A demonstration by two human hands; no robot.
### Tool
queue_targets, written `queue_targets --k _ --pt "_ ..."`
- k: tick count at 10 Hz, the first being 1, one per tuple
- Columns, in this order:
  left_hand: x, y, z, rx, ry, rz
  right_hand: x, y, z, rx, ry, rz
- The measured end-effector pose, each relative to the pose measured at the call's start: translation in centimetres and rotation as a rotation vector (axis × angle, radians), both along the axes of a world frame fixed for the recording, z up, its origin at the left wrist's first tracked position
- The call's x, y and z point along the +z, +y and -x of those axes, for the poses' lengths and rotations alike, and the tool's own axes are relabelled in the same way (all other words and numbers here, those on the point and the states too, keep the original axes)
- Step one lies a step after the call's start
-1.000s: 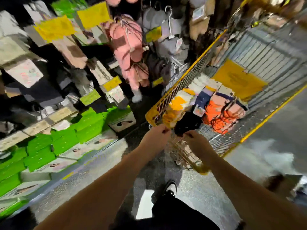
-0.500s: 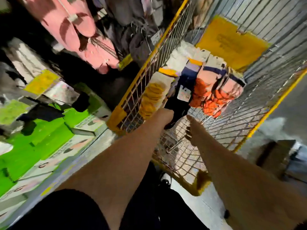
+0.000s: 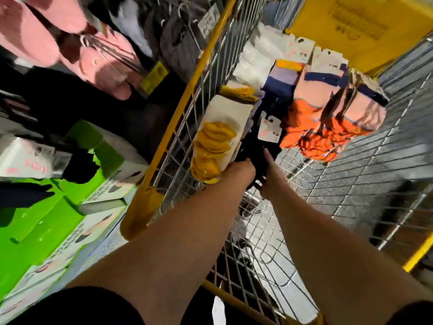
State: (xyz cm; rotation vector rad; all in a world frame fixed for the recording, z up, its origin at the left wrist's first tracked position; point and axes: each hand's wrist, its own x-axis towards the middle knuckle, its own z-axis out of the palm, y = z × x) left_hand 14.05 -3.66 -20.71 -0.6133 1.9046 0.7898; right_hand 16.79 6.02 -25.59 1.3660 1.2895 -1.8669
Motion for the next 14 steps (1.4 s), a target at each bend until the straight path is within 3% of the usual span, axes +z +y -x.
queue_targets --k 3,5,6,8,9,12,14 --pt "-1.0 -0.3 -0.8 0.219 -0.039 -0.031 -0.6 1.2 -0.3 0.096 -0.015 0.152" --pt "-2.4 -0.7 -1.0 0.432 -0.071 -0.239 -0.7 1.6 -0.3 0.153 0.023 0.204" --pt "-2.9 -0.6 -1.1 0.415 -0.142 -0.266 -0.7 2.0 -0.4 0.152 0.055 0.195" --pt "3.1 -0.6 -0.9 0.227 -0.233 -0.251 0.9 3.2 -1.7 0.145 0.026 0.153" --pt "2.1 -0.7 -1.1 0.293 -0.249 -0.309 2.2 3.4 -2.0 0.156 -0.018 0.161" --pt "9.0 -0.9 -3.1 0.423 -0.109 -0.563 13.2 4.0 -2.5 0.277 -0.009 0.095" --pt "16.9 -0.8 -5.4 0.582 0.062 -0.704 21.8 4.6 -3.6 0.369 0.171 0.054"
